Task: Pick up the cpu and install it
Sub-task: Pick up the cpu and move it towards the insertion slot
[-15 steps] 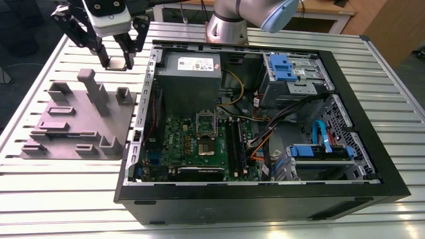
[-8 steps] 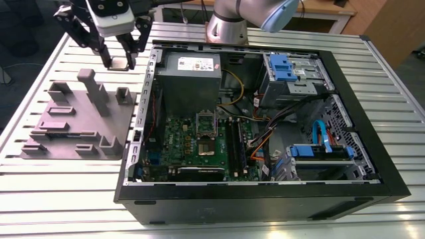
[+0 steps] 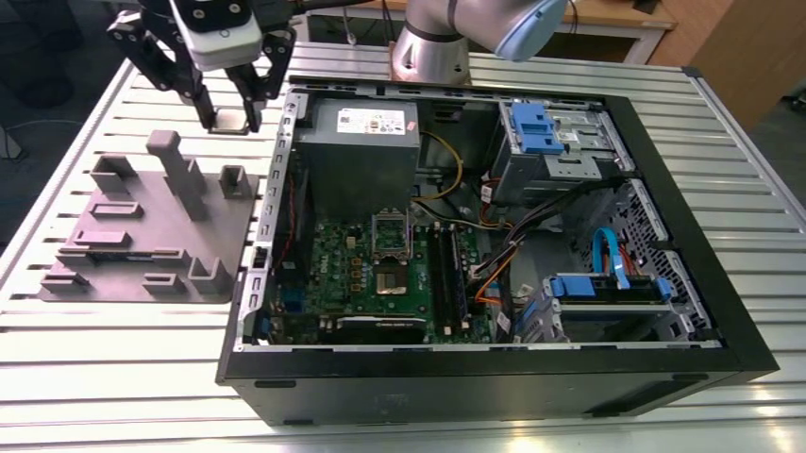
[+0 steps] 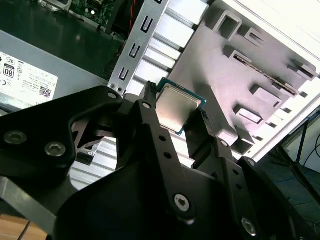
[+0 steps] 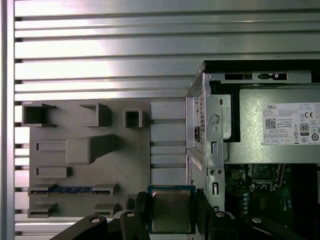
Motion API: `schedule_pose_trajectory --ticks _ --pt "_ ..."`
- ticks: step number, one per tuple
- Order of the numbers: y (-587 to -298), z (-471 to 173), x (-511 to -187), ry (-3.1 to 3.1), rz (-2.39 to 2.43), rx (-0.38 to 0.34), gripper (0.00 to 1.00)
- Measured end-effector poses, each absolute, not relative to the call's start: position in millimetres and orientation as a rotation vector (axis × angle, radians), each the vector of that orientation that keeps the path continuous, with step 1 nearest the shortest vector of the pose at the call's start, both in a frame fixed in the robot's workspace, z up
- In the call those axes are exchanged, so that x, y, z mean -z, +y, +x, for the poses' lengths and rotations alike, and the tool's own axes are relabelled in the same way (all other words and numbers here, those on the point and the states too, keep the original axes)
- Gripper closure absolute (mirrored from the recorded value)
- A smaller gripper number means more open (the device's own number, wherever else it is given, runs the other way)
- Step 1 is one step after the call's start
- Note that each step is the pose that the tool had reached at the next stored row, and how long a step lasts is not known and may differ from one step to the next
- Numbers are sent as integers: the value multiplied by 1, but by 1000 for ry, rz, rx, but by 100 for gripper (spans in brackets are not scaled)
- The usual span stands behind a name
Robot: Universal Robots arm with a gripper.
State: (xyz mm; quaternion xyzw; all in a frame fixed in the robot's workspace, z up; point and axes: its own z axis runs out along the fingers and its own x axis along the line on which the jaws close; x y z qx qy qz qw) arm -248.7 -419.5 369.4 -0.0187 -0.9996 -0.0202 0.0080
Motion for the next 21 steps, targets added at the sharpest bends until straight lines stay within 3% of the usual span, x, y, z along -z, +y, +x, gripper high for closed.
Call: schedule_pose_trajectory --ticks 21 --pt "-422 -220 -369 -3124 -59 63 53"
